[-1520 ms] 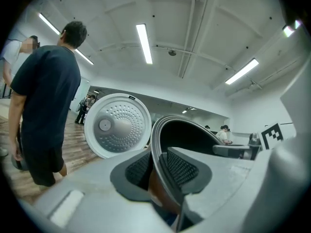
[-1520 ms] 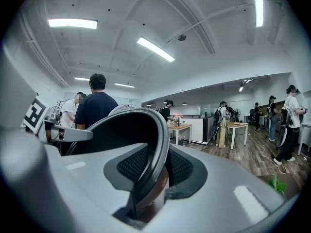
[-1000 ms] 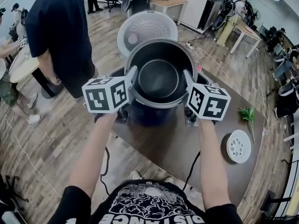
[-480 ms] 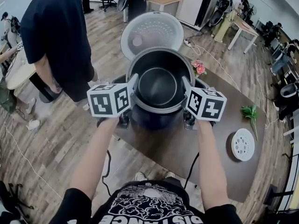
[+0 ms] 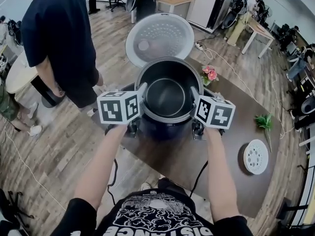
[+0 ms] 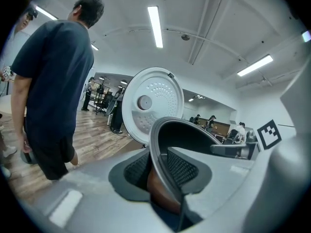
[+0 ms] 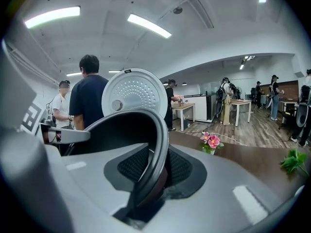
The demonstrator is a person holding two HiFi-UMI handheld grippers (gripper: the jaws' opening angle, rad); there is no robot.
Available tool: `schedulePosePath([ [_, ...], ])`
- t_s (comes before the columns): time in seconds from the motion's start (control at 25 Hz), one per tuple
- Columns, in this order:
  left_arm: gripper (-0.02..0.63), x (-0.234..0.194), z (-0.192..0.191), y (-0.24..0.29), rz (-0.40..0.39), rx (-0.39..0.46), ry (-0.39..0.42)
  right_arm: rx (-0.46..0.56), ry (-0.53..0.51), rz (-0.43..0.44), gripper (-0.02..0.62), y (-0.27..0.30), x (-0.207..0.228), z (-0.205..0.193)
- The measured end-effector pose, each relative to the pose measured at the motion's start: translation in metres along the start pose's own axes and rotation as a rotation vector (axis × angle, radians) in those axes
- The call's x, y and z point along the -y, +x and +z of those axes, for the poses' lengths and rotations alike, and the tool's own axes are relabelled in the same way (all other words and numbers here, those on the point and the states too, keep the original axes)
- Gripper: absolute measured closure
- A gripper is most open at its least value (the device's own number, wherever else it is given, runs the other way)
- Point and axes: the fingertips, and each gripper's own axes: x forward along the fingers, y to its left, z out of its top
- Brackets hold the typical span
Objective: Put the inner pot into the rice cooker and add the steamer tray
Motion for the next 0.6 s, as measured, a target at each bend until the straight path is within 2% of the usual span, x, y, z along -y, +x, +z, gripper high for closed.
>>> schedulePosePath([
  [0.48,0.503,-0.013,-0.032,0.012,0.079,-0.038,-0.037,-0.086,-0.003,0.072,0.489,0.028,0.004,-0.034],
  [0.6,0.503,-0.017,-0.039,0.017,0.091,-0.05,-0.046,-0.106,-0.028,0.061,0.486,0.033,0.008,-0.039],
])
